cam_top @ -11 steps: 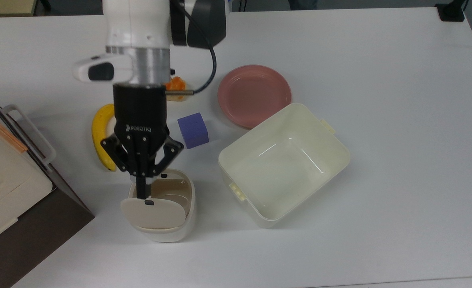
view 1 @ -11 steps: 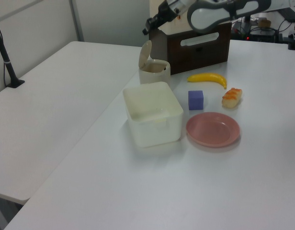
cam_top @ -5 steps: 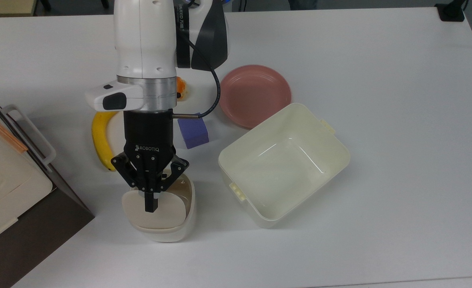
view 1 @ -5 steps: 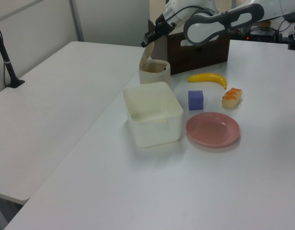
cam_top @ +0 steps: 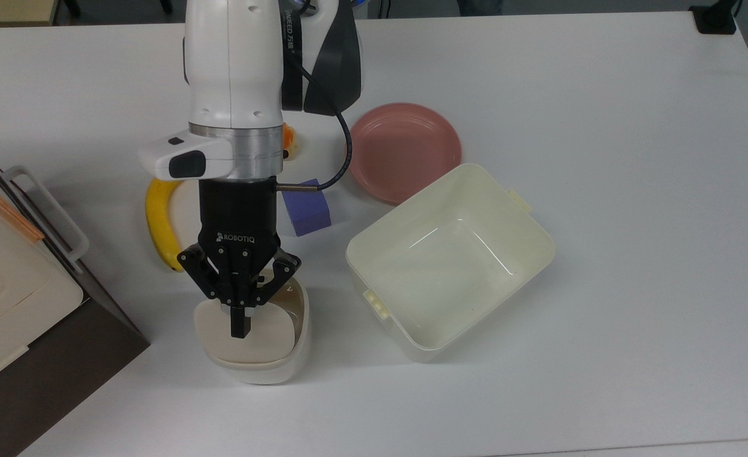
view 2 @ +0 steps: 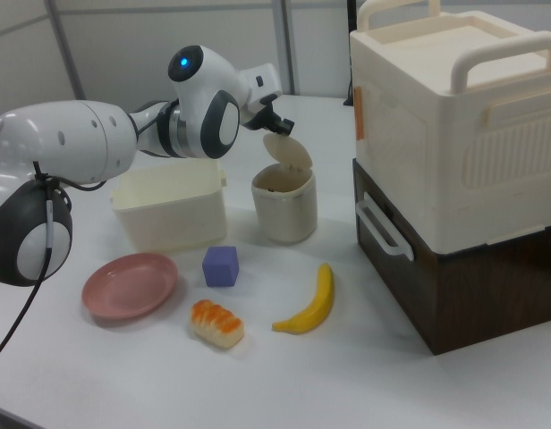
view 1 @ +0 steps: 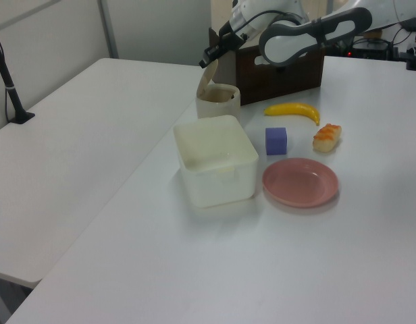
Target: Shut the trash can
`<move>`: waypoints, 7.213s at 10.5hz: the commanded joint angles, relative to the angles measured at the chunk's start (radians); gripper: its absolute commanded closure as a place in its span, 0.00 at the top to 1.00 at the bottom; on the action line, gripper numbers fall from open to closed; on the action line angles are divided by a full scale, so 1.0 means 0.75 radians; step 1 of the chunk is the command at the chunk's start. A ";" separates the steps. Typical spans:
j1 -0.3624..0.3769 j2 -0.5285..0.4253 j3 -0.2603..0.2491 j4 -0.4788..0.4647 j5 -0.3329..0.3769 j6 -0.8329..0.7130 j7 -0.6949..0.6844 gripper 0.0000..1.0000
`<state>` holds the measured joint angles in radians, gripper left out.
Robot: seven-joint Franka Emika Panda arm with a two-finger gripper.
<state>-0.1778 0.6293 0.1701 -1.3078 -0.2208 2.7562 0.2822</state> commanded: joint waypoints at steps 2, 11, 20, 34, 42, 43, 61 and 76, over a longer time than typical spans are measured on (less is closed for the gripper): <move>0.008 -0.041 -0.018 -0.064 -0.078 0.007 0.041 0.00; -0.029 -0.191 -0.020 -0.275 -0.147 0.007 0.031 0.00; -0.074 -0.346 -0.020 -0.524 -0.158 0.005 -0.080 0.00; -0.102 -0.315 -0.020 -0.604 -0.217 0.007 -0.151 0.00; -0.082 -0.267 -0.006 -0.333 -0.076 0.115 -0.025 0.00; -0.064 -0.224 -0.006 -0.263 -0.080 0.123 -0.008 0.00; 0.010 -0.005 -0.047 -0.089 -0.205 0.209 0.043 0.00; -0.060 -0.242 -0.059 -0.461 -0.319 0.211 0.037 0.00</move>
<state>-0.2174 0.5574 0.1382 -1.4936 -0.4143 2.8927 0.2941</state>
